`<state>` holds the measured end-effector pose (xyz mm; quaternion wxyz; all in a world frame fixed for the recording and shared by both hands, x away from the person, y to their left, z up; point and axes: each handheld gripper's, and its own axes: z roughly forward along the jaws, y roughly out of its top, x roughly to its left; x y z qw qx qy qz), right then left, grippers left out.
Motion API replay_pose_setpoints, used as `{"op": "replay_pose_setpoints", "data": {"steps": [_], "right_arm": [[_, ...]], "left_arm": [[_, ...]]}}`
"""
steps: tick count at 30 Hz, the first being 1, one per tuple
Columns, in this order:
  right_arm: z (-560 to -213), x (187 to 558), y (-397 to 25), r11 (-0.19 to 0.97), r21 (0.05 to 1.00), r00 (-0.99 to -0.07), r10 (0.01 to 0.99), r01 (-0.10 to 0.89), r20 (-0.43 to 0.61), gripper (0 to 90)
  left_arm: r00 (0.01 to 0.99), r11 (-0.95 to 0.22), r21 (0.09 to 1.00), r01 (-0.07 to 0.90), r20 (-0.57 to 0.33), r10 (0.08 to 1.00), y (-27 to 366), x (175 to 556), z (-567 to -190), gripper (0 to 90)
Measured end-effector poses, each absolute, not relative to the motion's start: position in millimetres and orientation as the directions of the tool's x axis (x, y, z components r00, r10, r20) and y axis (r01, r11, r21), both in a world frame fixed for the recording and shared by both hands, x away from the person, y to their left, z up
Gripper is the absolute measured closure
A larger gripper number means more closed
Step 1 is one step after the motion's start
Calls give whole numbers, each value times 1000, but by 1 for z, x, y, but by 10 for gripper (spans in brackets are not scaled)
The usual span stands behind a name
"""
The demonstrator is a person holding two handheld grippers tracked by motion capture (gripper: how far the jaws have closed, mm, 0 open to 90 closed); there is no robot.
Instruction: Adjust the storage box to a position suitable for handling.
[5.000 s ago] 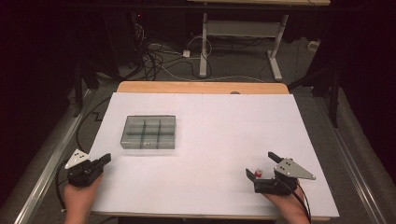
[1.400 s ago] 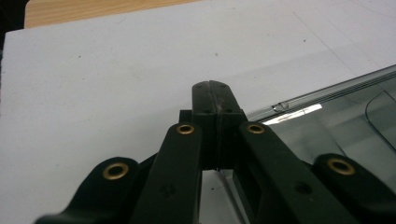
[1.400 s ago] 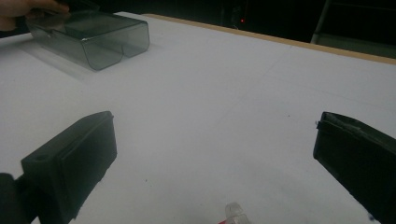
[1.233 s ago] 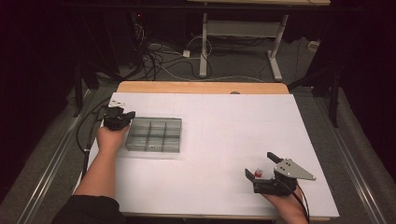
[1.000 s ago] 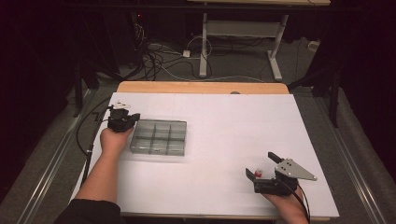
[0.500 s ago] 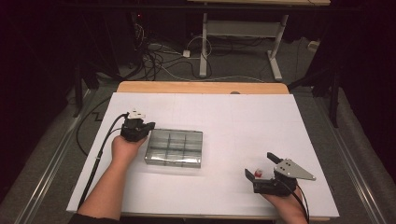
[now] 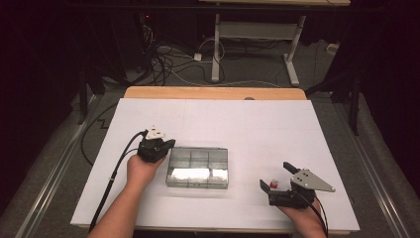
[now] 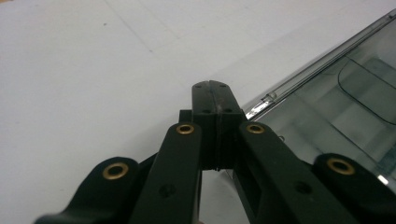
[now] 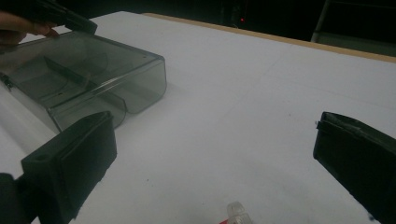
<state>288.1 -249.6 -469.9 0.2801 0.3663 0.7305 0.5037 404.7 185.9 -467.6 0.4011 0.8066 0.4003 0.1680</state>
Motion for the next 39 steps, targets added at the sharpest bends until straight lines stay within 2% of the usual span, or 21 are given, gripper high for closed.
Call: {"op": "replay_pose_setpoints", "data": {"steps": [16,23,31,39], "right_arm": [[-470,289,-249,231,938,-580,813,259,-41,3],[-468,288,-249,225,939,-582,812,258,-35,10],[-469,288,-248,227,937,-584,811,264,-32,33],[-470,288,-247,217,936,-582,813,277,-16,138]], "left_arm": [[679,-347,812,469,-80,730,161,379,-473,880],[648,-287,836,467,-103,755,181,368,-466,880],[609,-235,849,474,-124,783,215,328,-468,879],[626,-226,858,461,-134,768,227,287,-486,878]]}}
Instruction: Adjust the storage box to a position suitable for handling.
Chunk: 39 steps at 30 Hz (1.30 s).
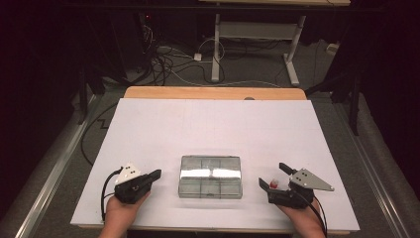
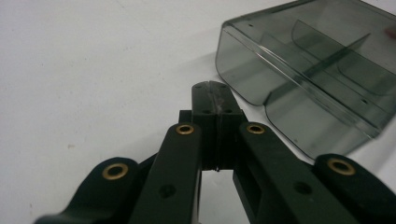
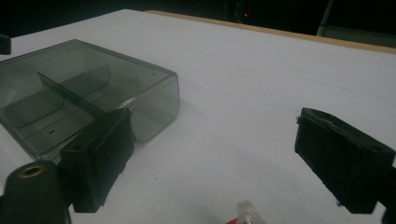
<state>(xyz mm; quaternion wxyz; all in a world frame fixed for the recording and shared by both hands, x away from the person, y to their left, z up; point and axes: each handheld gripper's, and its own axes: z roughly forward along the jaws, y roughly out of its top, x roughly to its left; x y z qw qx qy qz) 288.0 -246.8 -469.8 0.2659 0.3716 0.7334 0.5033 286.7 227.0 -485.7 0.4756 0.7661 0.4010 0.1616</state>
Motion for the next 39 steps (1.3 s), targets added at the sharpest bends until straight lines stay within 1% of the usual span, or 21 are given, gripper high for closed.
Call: {"op": "replay_pose_setpoints", "data": {"steps": [4,6,7,12,13,14,16,17,18,19,20,21,22,23,24,25,26,31,37,38,39], "right_arm": [[-470,288,-245,218,933,-586,811,285,-10,182],[-470,287,-244,226,931,-597,803,287,-11,231],[-470,287,-243,228,930,-601,799,287,-11,257],[-469,285,-241,238,927,-618,786,290,-9,359],[-469,285,-241,238,927,-618,786,290,-9,359],[-470,285,-240,246,923,-625,780,295,-8,404],[-470,284,-238,253,919,-630,777,303,-6,455],[-470,284,-238,253,919,-630,777,303,-6,455],[-470,284,-238,255,917,-632,775,307,-3,477],[-470,284,-237,255,915,-636,772,314,3,513],[-470,284,-237,255,915,-636,772,314,3,513],[-470,284,-236,252,914,-639,769,318,10,555],[-470,284,-236,252,914,-639,769,318,10,555],[-470,284,-235,255,911,-641,768,323,13,597],[-470,284,-235,255,911,-641,768,323,13,597],[-471,283,-233,262,908,-644,765,327,12,631],[-471,283,-232,267,905,-645,764,330,10,649],[-470,282,-229,272,903,-653,757,332,12,682],[-470,281,-225,275,903,-666,746,331,18,767],[-470,280,-225,277,905,-668,744,323,11,863],[-470,280,-224,279,904,-671,741,323,11,900]], "left_arm": [[636,-226,868,442,-126,761,228,285,-483,878],[653,-243,859,451,-133,746,227,286,-487,864],[653,-243,859,451,-133,746,227,286,-487,808],[679,-272,859,433,-112,725,222,283,-486,626],[685,-280,860,427,-106,721,220,282,-486,626],[696,-293,860,417,-95,711,219,282,-485,525],[701,-284,864,415,-104,706,219,282,-486,429],[701,-284,864,415,-104,706,219,282,-486,368],[697,-278,867,414,-106,709,218,282,-486,368],[694,-272,870,410,-105,712,218,283,-487,285],[694,-265,874,408,-107,712,217,283,-487,285],[693,-260,877,405,-109,713,215,283,-486,179],[693,-260,877,405,-109,713,215,283,-486,144],[694,-257,879,401,-109,711,215,283,-485,126],[694,-251,882,398,-110,711,214,283,-484,126],[694,-251,883,397,-110,711,214,283,-484,43],[697,-254,880,400,-112,708,214,284,-483,4],[688,-245,880,407,-119,715,215,286,-483,0],[694,-240,883,404,-124,710,215,287,-483,0],[697,-241,884,400,-122,707,215,286,-482,0],[697,-241,884,400,-122,707,215,286,-482,0]]}}
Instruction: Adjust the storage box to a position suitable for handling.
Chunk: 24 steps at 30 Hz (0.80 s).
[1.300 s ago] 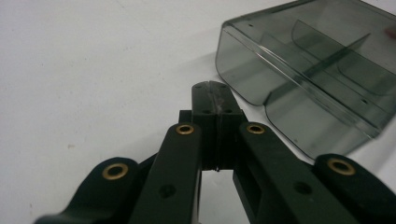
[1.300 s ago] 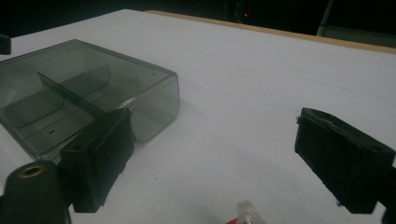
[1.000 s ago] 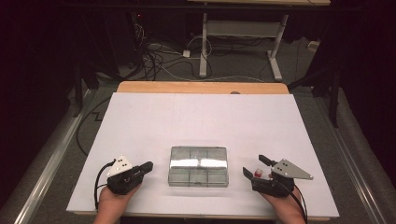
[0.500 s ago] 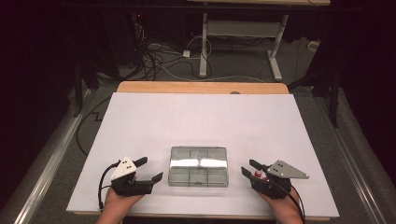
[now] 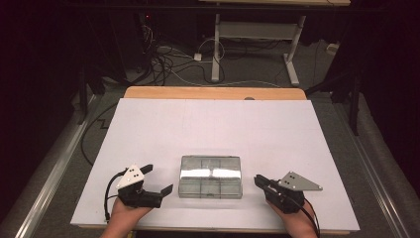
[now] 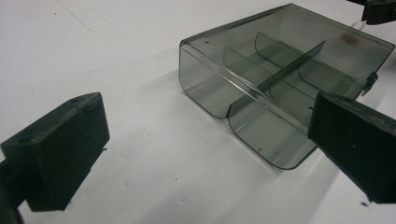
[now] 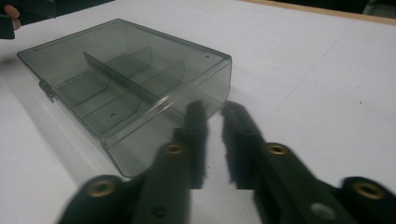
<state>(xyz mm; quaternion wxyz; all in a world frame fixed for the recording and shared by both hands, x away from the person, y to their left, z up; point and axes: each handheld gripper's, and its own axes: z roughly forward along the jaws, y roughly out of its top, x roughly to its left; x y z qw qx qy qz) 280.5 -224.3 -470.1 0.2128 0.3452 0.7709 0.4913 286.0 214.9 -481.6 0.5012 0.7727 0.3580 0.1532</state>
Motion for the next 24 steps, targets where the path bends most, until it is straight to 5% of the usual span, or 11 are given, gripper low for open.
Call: {"op": "replay_pose_setpoints", "data": {"steps": [24], "right_arm": [[-461,278,-209,296,907,-715,700,298,6,900]], "left_arm": [[696,-247,881,403,-120,708,215,285,-485,0]]}}
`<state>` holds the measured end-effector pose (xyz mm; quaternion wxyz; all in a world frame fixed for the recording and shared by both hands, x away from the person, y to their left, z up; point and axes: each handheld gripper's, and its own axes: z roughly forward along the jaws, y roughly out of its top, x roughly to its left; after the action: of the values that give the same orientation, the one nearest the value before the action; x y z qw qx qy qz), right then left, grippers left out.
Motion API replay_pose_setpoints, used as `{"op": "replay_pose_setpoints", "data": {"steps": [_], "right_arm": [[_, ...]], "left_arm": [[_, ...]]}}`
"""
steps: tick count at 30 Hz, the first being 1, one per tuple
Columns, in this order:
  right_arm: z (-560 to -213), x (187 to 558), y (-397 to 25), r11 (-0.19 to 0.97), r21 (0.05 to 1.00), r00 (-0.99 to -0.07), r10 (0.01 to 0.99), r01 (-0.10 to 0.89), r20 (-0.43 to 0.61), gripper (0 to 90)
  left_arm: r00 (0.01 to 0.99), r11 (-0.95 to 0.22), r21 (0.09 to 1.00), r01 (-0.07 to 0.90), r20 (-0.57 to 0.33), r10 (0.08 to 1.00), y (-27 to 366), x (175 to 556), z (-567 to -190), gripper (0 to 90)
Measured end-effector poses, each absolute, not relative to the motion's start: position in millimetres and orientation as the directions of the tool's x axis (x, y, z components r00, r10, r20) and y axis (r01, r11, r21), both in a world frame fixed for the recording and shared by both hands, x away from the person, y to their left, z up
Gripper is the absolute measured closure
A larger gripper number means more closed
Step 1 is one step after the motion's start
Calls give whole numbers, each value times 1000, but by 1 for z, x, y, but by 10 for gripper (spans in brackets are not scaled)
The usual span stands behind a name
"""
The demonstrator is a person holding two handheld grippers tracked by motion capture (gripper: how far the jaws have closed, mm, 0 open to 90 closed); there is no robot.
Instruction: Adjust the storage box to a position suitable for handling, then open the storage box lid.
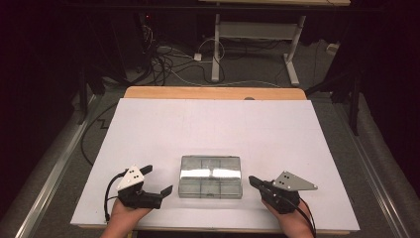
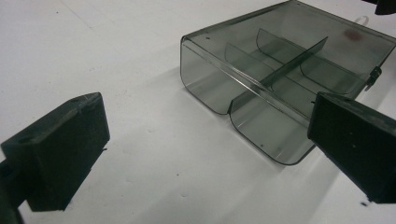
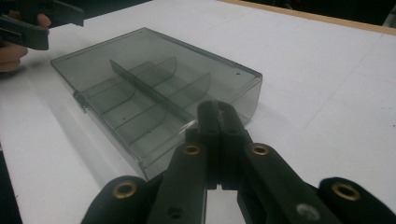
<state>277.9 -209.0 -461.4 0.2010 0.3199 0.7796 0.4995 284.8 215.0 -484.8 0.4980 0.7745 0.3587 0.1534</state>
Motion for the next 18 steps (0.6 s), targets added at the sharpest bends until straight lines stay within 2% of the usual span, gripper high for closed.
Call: {"op": "replay_pose_setpoints", "data": {"steps": [6,8,18], "right_arm": [[-458,278,-203,298,908,-727,687,294,10,900],[-456,278,-201,274,911,-727,685,308,40,900],[-446,285,-175,278,924,-770,638,263,27,900]], "left_arm": [[710,-254,884,393,-116,695,212,284,-485,0],[711,-258,884,391,-112,694,212,284,-485,0],[705,-229,895,383,-123,699,219,280,-483,10]]}}
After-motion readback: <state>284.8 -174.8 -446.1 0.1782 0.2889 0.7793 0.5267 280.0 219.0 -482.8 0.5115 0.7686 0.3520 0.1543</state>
